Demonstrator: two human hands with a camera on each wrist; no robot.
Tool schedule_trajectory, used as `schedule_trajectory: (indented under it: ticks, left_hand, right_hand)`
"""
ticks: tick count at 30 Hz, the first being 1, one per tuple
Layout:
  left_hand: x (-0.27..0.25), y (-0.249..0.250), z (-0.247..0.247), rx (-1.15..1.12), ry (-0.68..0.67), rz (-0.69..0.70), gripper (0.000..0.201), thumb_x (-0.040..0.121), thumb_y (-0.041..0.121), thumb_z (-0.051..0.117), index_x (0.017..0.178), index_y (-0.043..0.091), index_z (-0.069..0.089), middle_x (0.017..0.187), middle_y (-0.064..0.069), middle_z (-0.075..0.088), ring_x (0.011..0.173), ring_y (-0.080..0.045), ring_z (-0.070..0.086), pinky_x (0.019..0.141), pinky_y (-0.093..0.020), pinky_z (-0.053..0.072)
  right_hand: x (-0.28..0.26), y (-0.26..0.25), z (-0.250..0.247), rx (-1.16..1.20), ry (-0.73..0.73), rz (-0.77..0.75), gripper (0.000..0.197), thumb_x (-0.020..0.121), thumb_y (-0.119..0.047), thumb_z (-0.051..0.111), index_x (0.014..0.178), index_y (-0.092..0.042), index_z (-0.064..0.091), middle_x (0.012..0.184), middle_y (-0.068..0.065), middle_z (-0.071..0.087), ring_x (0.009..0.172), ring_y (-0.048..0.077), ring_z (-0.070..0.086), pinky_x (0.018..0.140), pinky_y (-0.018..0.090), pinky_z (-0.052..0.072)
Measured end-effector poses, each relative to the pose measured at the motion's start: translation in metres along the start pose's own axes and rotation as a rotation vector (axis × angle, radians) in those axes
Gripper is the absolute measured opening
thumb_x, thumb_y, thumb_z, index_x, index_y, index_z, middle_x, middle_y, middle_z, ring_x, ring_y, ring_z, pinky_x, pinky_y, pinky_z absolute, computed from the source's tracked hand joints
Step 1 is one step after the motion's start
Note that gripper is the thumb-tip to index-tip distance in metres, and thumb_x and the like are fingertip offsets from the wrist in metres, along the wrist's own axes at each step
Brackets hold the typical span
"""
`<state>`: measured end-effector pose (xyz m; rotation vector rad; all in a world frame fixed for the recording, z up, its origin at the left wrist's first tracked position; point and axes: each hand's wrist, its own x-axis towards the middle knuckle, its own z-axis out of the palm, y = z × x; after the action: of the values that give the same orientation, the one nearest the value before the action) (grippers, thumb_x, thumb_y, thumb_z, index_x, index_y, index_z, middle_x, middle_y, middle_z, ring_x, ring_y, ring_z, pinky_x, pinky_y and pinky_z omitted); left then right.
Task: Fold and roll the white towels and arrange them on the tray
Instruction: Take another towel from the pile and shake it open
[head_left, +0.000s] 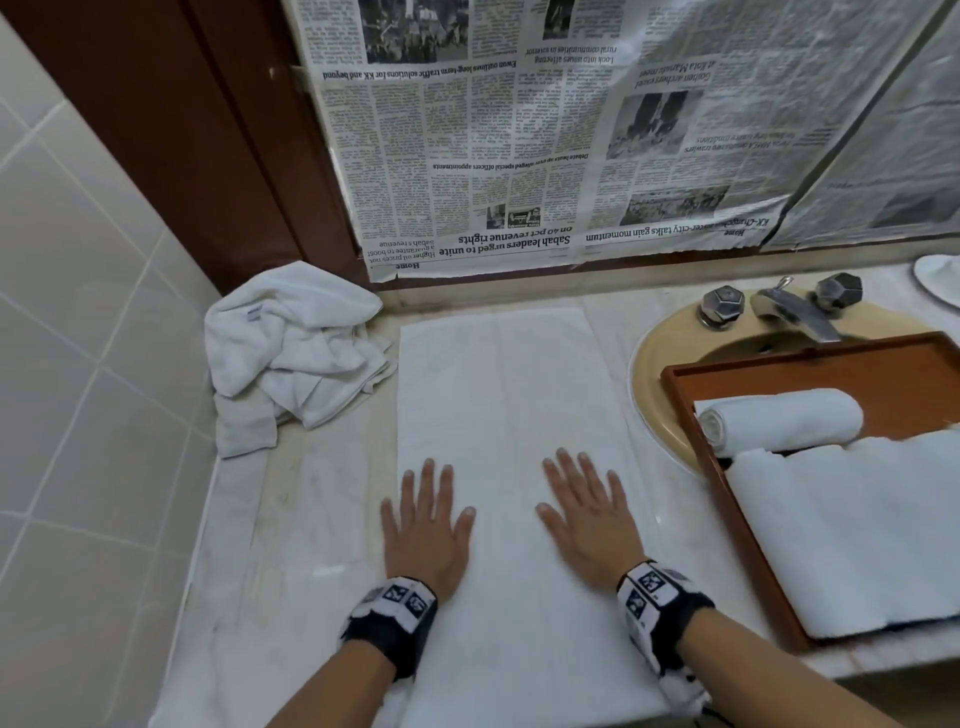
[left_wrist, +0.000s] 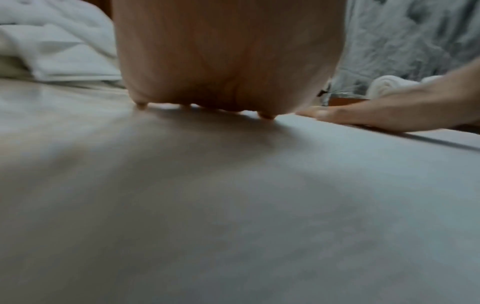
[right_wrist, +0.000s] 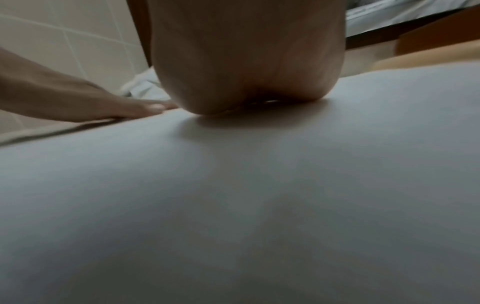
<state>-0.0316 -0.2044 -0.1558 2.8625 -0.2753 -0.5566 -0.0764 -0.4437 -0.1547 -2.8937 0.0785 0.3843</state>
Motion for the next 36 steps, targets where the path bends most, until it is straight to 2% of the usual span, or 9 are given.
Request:
schedule_trajectory:
  ticks: [4,7,11,17,20,23,28,31,36]
  left_hand:
    - [-0.001,-0.021,-0.007,0.0,0.028,-0.065,0.086,0.073,0.072,-0.031,0.15,0.035,-0.027,0.156,0.015,-0.036,0.149,-0.02,-0.025,0.117,-0.052,-0.017]
    - [0.007,-0.003,-0.011,-0.022,0.024,-0.01,0.077,0.081,0.064,-0.019,0.149,0.03,-0.028,0.156,0.014,-0.035,0.149,-0.021,-0.026,0.116,-0.054,-0.018]
    - [0.028,0.028,-0.009,0.027,-0.003,0.081,0.075,0.081,0.067,-0.026,0.15,0.037,-0.026,0.157,0.015,-0.033,0.149,-0.019,-0.026,0.116,-0.054,-0.018]
    - [0.034,0.01,-0.012,0.051,-0.004,0.0,0.091,0.065,0.073,-0.04,0.148,0.036,-0.031,0.154,0.011,-0.04,0.148,-0.018,-0.028,0.12,-0.046,-0.014]
    - [0.042,0.014,-0.019,0.025,0.015,-0.06,0.096,0.067,0.074,-0.037,0.152,0.03,-0.025,0.159,0.005,-0.033,0.149,-0.02,-0.025,0.121,-0.048,-0.011]
    - [0.072,0.039,-0.03,-0.018,0.069,-0.018,0.084,0.083,0.07,-0.017,0.157,0.032,-0.011,0.163,0.009,-0.021,0.151,-0.02,-0.02,0.121,-0.051,-0.012]
    - [0.126,0.055,-0.04,0.036,0.021,0.018,0.077,0.078,0.068,-0.022,0.151,0.044,-0.02,0.156,0.017,-0.032,0.15,-0.02,-0.022,0.12,-0.055,-0.01]
    - [0.134,0.028,-0.042,0.069,0.02,-0.016,0.087,0.071,0.075,-0.031,0.151,0.043,-0.022,0.158,0.013,-0.031,0.151,-0.02,-0.02,0.122,-0.049,-0.007]
    - [0.127,0.008,-0.056,0.061,-0.01,-0.095,0.086,0.077,0.069,-0.018,0.155,0.031,-0.02,0.161,0.002,-0.03,0.151,-0.024,-0.021,0.122,-0.047,-0.007]
  right_hand:
    - [-0.005,0.019,-0.009,0.021,-0.002,0.077,0.072,0.093,-0.062,-0.006,0.155,-0.028,-0.017,0.159,-0.012,-0.028,0.149,0.01,-0.023,0.122,0.039,-0.013]
    - [0.008,0.001,-0.011,0.067,-0.001,-0.011,0.069,0.097,-0.057,0.0,0.158,-0.026,-0.01,0.161,-0.013,-0.021,0.15,0.01,-0.021,0.121,0.038,-0.014]
    - [0.039,-0.022,-0.011,0.02,-0.024,-0.125,0.08,0.085,-0.065,-0.019,0.157,-0.029,-0.009,0.159,-0.017,-0.02,0.151,0.012,-0.017,0.122,0.042,-0.011]
    - [0.062,0.026,-0.029,-0.006,-0.049,-0.013,0.071,0.095,-0.065,-0.002,0.155,-0.032,-0.017,0.159,-0.014,-0.029,0.148,0.012,-0.025,0.121,0.042,-0.014]
    - [0.071,0.029,-0.036,0.057,-0.032,0.016,0.073,0.095,-0.061,-0.002,0.156,-0.024,-0.015,0.16,-0.011,-0.026,0.149,0.012,-0.023,0.121,0.04,-0.015]
    - [0.096,0.008,-0.04,0.084,-0.019,-0.109,0.076,0.09,-0.061,-0.009,0.157,-0.025,-0.01,0.159,-0.014,-0.023,0.149,0.011,-0.022,0.119,0.039,-0.017]
    - [0.137,-0.011,-0.04,0.039,-0.055,-0.189,0.078,0.086,-0.061,-0.016,0.158,-0.031,-0.008,0.161,-0.017,-0.019,0.15,0.012,-0.019,0.121,0.046,-0.012]
    - [0.154,0.015,-0.048,-0.003,-0.05,-0.126,0.069,0.092,-0.059,-0.011,0.157,-0.036,-0.012,0.16,-0.018,-0.024,0.15,0.013,-0.021,0.12,0.044,-0.014]
    - [0.168,0.042,-0.063,0.058,-0.031,0.06,0.061,0.104,-0.05,0.008,0.157,-0.027,-0.012,0.161,-0.012,-0.023,0.15,0.014,-0.02,0.122,0.045,-0.012]
